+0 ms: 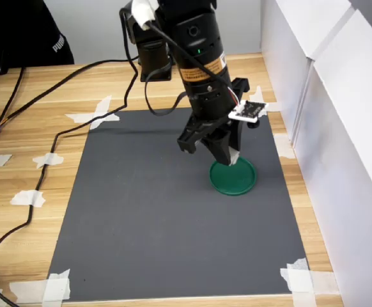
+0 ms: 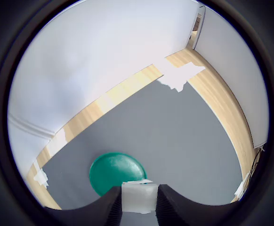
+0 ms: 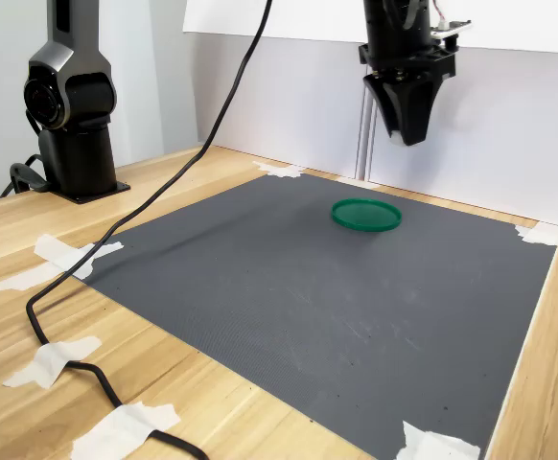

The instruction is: Grasp a white terminal and put it on the green lid.

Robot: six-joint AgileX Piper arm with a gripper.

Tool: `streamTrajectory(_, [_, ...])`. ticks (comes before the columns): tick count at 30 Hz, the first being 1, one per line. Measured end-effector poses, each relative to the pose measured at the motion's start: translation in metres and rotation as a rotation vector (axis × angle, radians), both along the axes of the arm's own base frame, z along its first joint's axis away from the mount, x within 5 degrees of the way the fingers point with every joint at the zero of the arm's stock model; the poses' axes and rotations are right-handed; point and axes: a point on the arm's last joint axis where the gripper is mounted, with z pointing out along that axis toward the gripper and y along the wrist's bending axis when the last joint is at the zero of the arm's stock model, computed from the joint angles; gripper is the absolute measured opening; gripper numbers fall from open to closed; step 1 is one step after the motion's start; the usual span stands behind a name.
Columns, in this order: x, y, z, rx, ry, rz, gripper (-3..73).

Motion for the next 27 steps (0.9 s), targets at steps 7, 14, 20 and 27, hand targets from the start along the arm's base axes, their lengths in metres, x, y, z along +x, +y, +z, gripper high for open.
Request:
streamTrajectory(7, [-0.016, -0.005, -0.028, -0.028, 0.028, 0.013, 27.2])
streamTrajectory(14, [-0.021, -0.004, -0.045, -0.011, 0.005, 0.051, 27.2])
streamTrajectory(20, [-0.029, 0.010, -0.051, -0.024, -0.010, 0.126, 27.2])
streamTrajectory(27, [-0.026, 0.015, -0.066, -0.034, 0.023, 0.138, 27.2])
